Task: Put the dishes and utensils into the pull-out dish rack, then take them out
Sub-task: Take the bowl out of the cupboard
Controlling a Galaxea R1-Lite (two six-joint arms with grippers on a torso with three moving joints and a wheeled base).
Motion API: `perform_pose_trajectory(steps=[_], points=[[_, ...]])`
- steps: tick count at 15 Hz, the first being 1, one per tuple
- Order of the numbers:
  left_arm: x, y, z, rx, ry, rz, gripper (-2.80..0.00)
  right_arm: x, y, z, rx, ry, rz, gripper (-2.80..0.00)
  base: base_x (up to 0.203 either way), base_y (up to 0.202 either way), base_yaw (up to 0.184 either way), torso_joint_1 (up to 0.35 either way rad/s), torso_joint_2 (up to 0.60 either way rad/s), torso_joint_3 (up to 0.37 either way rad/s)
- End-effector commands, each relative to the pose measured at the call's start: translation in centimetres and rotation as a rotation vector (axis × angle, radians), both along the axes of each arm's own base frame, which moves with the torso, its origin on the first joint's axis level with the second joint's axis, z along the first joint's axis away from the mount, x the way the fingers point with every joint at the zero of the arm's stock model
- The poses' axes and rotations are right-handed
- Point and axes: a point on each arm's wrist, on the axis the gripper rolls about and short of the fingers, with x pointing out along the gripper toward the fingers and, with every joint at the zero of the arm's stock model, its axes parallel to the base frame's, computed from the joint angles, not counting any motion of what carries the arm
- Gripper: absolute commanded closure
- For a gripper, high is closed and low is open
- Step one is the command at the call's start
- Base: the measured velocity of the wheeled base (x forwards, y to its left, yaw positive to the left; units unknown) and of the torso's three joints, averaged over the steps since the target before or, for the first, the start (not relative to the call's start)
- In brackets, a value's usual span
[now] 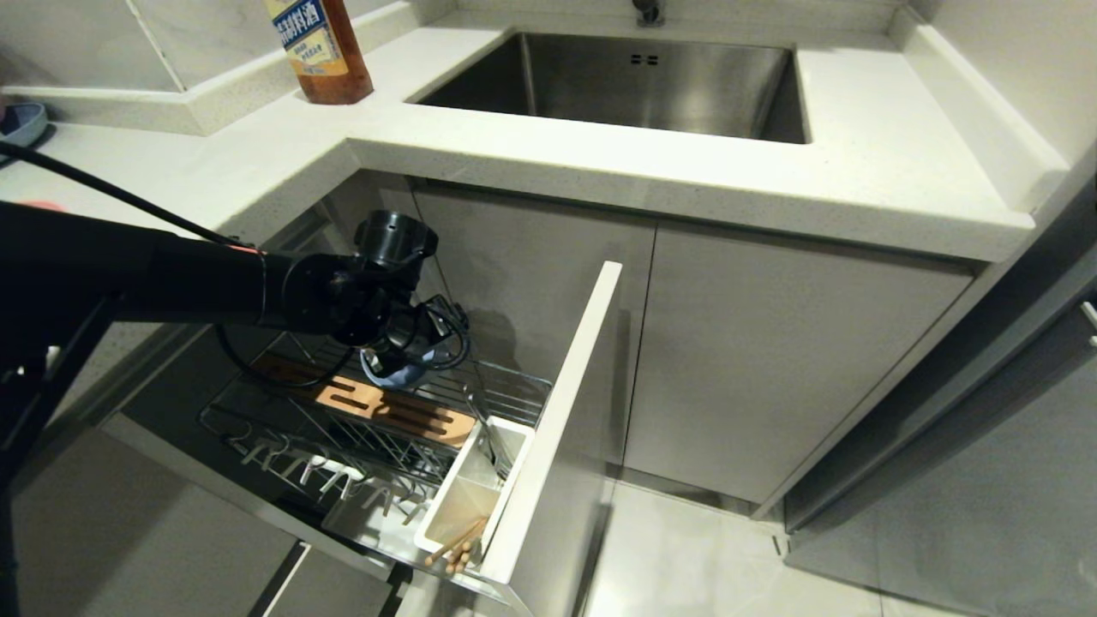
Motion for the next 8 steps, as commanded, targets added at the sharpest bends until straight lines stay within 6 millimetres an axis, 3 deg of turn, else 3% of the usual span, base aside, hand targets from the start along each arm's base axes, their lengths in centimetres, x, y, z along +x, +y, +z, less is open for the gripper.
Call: perform_pose_trajectory(steps=[1, 6, 7, 8], points=[[0.12, 0.10, -0.16, 0.001, 0.003, 0.006, -2.80, 0.02, 0.00, -0.07, -0.001, 0.002, 0.001, 0.00, 0.000, 0.000, 0.000, 0.000, 0.00, 0.000], [0.19, 0.07, -0.09, 0.002, -0.001, 0.005, -2.80, 0.01, 0.00, -0.04, 0.000, 0.001, 0.000, 0.00, 0.000, 0.000, 0.000, 0.000, 0.00, 0.000], [0.18, 0.01, -0.09, 0.003, -0.001, 0.002, 0.00, 0.02, 0.00, -0.07, 0.000, 0.002, 0.001, 0.00, 0.000, 0.000, 0.000, 0.000, 0.00, 0.000], [0.18, 0.02, -0.09, 0.006, -0.001, 0.001, 0.00, 0.02, 0.00, -0.05, 0.000, 0.002, 0.001, 0.00, 0.000, 0.000, 0.000, 0.000, 0.00, 0.000]])
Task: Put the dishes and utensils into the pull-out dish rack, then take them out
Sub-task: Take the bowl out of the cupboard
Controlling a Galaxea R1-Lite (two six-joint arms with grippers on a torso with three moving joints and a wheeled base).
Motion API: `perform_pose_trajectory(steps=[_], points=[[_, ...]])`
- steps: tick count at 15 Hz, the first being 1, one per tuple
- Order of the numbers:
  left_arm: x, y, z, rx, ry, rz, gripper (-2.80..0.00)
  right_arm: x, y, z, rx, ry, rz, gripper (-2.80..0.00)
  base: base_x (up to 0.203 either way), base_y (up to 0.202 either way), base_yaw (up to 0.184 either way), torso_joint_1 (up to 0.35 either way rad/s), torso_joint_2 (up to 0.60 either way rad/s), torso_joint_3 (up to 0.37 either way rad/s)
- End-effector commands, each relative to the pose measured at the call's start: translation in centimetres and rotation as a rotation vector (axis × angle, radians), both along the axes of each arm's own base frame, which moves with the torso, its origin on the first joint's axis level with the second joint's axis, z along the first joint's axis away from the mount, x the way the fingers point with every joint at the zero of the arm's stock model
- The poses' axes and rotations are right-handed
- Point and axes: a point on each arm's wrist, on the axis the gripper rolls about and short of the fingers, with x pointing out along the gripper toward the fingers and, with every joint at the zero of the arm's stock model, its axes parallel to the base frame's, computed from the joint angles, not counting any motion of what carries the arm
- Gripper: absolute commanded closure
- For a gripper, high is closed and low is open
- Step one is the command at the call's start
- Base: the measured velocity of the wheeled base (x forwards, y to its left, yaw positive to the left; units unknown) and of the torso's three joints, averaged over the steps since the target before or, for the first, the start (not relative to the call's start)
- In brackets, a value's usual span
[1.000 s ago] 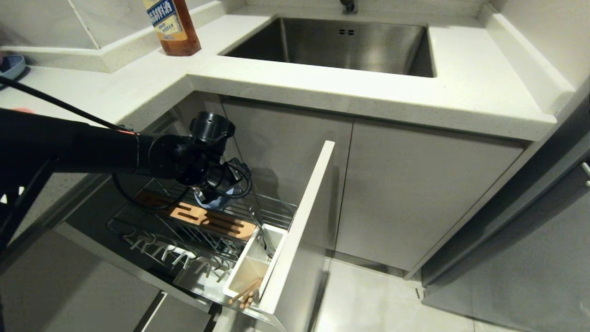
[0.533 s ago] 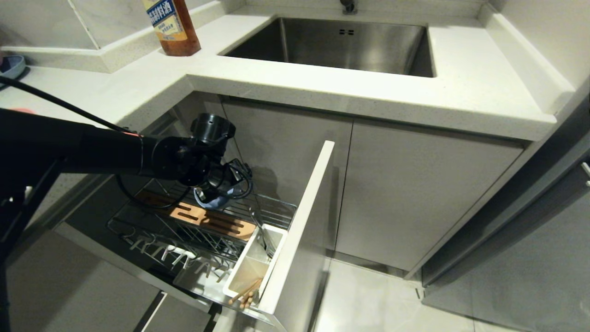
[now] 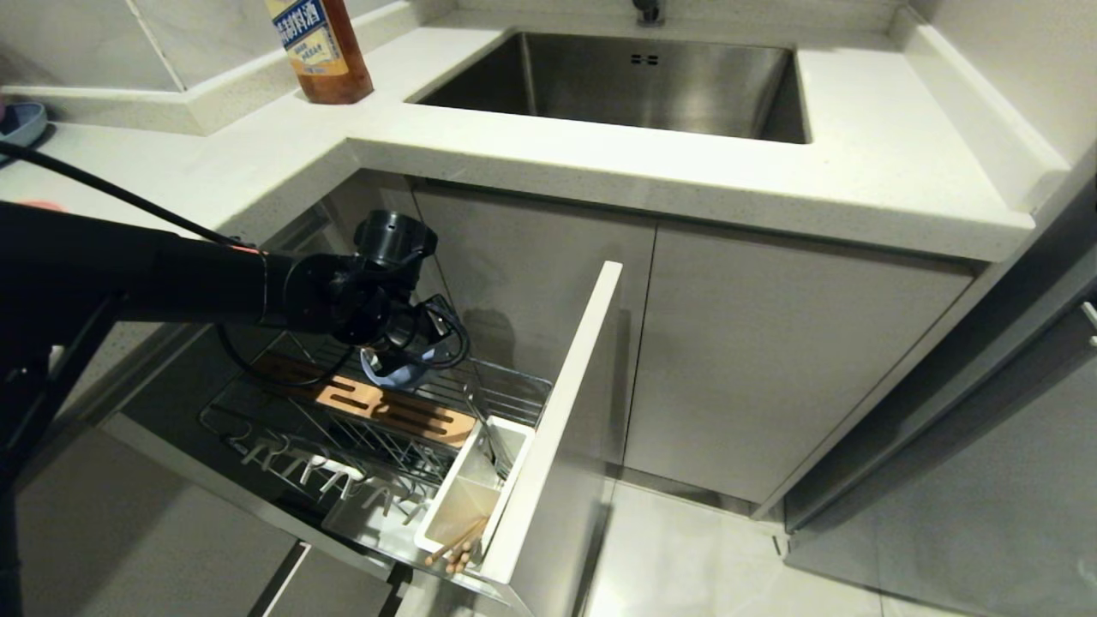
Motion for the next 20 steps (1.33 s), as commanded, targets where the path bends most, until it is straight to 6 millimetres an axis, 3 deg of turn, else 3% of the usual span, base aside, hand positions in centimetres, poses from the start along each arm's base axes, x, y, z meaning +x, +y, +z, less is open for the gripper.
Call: perform_pose_trajectory(steps=[1, 11, 16, 20], points=[[0.0, 0.0, 0.0, 0.000, 0.000, 0.003, 0.00, 0.0, 0.0, 0.0, 0.000, 0.001, 0.001, 0.00, 0.000, 0.000, 0.000, 0.000, 0.00, 0.000], [-0.7, -0.1, 0.7, -0.004, -0.012, -0.005, 0.00, 0.0, 0.0, -0.1, 0.000, 0.002, 0.001, 0.00, 0.000, 0.000, 0.000, 0.000, 0.00, 0.000], [-2.3, 0.1, 3.4, -0.028, -0.070, -0.011, 0.00, 0.0, 0.0, -0.1, 0.000, 0.002, 0.000, 0.00, 0.000, 0.000, 0.000, 0.000, 0.00, 0.000], [-3.5, -0.5, 4.3, -0.038, -0.087, -0.033, 0.00, 0.0, 0.0, -0.1, -0.001, 0.003, 0.001, 0.00, 0.000, 0.000, 0.000, 0.000, 0.00, 0.000]])
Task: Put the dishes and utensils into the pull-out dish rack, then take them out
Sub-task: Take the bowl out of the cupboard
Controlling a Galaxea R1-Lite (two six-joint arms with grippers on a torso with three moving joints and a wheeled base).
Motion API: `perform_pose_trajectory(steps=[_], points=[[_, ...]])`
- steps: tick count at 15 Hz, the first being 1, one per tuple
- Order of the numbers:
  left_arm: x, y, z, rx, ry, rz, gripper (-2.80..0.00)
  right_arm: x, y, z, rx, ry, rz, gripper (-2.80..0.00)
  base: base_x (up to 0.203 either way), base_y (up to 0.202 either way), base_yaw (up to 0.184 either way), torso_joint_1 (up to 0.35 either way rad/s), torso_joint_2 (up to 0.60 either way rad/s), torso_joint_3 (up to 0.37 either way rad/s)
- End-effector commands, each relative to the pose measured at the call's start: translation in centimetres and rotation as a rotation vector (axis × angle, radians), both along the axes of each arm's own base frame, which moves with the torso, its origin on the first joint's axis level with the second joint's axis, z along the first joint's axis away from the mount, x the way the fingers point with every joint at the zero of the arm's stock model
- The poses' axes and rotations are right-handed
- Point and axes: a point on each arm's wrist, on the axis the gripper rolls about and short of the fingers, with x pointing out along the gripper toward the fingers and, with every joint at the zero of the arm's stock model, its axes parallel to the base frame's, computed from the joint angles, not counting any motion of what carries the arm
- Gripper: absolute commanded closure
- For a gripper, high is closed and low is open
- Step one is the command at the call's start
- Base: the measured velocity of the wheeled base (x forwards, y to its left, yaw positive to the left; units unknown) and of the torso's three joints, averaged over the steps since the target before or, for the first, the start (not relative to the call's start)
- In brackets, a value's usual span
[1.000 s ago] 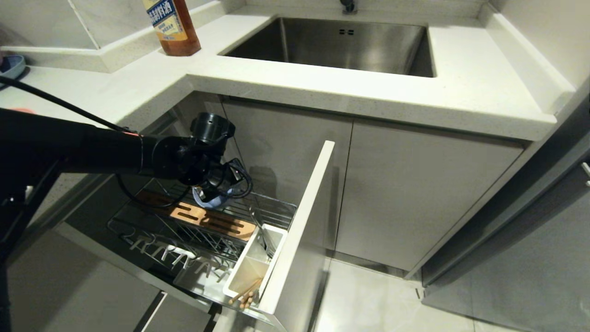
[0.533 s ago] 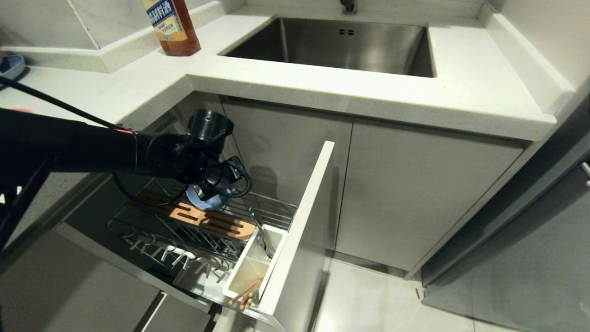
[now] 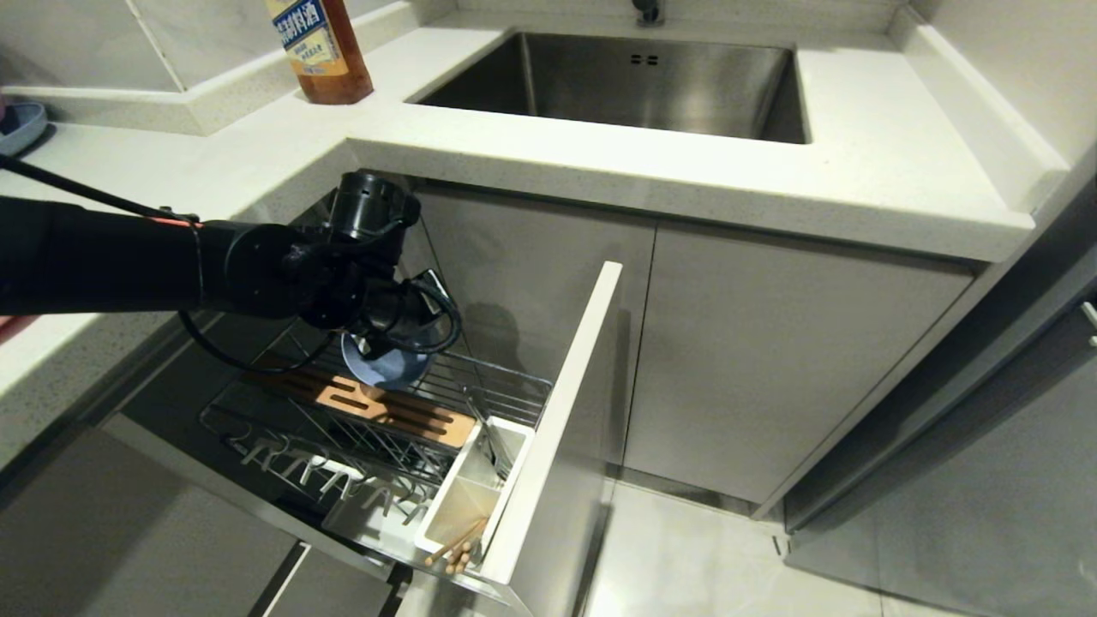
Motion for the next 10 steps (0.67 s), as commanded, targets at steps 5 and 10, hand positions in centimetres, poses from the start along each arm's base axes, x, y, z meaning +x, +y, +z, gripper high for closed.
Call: perform_pose_trajectory(steps=[5, 10], points=[[-1.9, -0.1, 2.1, -0.022, -0.049, -0.016, 0.00, 0.0, 0.0, 0.0, 0.000, 0.001, 0.001, 0.00, 0.000, 0.000, 0.000, 0.000, 0.00, 0.000], [-5.3, -1.1, 4.1, -0.045, -0.061, -0.074, 0.00, 0.0, 0.0, 0.0, 0.001, 0.002, 0.001, 0.00, 0.000, 0.000, 0.000, 0.000, 0.00, 0.000]])
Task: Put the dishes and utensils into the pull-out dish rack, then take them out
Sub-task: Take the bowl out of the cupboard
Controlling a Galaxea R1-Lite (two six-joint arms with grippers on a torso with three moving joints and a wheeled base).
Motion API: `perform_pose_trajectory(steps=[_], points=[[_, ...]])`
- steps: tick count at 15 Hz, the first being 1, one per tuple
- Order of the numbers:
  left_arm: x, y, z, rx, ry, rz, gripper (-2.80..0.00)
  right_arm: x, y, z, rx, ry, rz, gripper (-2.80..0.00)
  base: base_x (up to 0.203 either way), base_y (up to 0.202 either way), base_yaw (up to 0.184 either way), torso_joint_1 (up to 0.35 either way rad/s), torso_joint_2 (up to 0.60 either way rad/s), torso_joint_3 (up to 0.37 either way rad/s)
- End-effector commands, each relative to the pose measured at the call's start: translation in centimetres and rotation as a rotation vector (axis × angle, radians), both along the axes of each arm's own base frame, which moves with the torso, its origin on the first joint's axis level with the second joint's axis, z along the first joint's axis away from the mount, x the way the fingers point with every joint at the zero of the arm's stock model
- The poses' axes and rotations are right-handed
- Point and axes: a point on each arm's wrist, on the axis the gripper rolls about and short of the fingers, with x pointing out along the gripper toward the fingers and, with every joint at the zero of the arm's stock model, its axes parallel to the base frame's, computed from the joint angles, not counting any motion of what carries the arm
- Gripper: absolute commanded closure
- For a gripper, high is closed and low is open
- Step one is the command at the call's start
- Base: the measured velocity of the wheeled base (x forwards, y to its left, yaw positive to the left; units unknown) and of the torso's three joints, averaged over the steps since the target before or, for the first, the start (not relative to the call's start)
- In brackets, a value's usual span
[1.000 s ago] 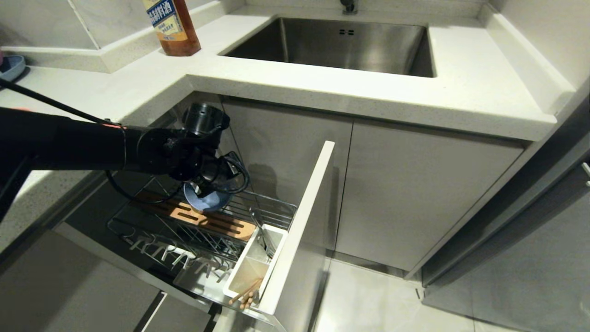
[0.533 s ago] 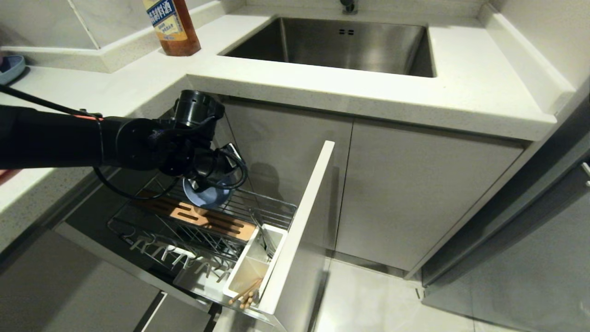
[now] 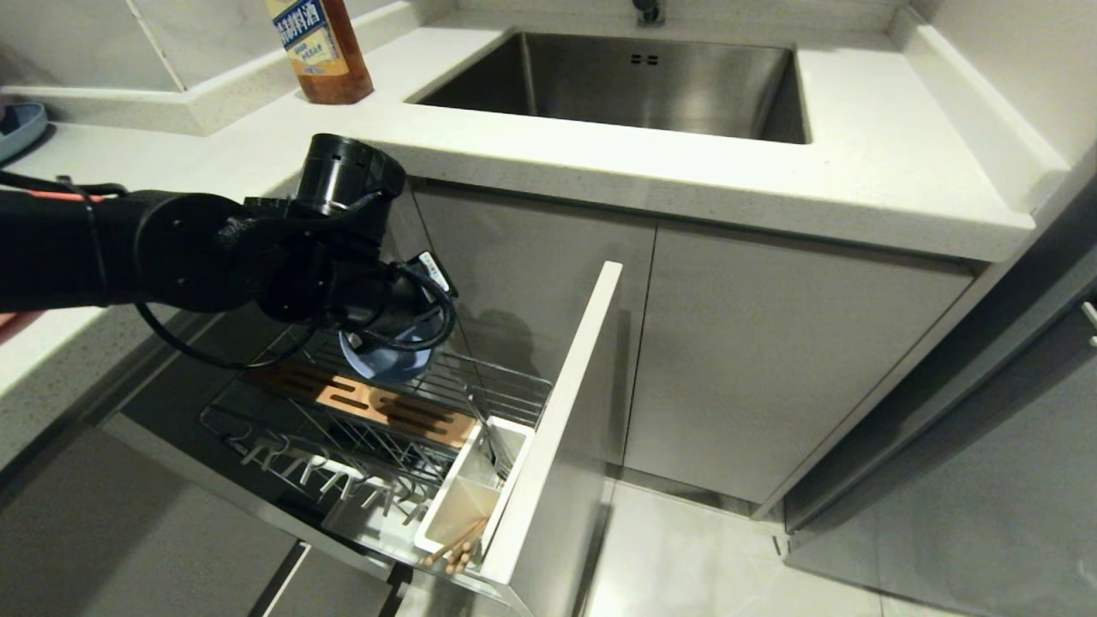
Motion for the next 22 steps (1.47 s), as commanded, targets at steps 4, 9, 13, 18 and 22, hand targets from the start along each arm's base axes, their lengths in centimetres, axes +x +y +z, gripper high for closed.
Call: perform_pose_trajectory(steps=[4, 9, 13, 18, 22], points=[[-4.5, 0.4, 2.9, -0.022, -0.038, -0.047, 0.00, 0.0, 0.0, -0.1, 0.000, 0.002, 0.000, 0.00, 0.000, 0.000, 0.000, 0.000, 0.00, 0.000], [-10.5, 2.0, 8.1, 0.000, -0.163, -0.125, 0.00, 0.0, 0.0, 0.0, 0.001, 0.002, 0.000, 0.00, 0.000, 0.000, 0.000, 0.000, 0.00, 0.000], [-16.0, 3.9, 11.3, 0.083, -0.302, -0.172, 0.00, 0.0, 0.0, 0.0, 0.001, 0.002, 0.000, 0.00, 0.000, 0.000, 0.000, 0.000, 0.00, 0.000], [-21.0, 7.5, 13.8, 0.226, -0.441, -0.122, 0.00, 0.0, 0.0, 0.0, -0.001, 0.002, 0.000, 0.00, 0.000, 0.000, 0.000, 0.000, 0.00, 0.000], [-21.9, 10.1, 14.7, 0.338, -0.441, 0.041, 0.00, 0.0, 0.0, -0.1, 0.000, 0.003, 0.000, 0.00, 0.000, 0.000, 0.000, 0.000, 0.00, 0.000]])
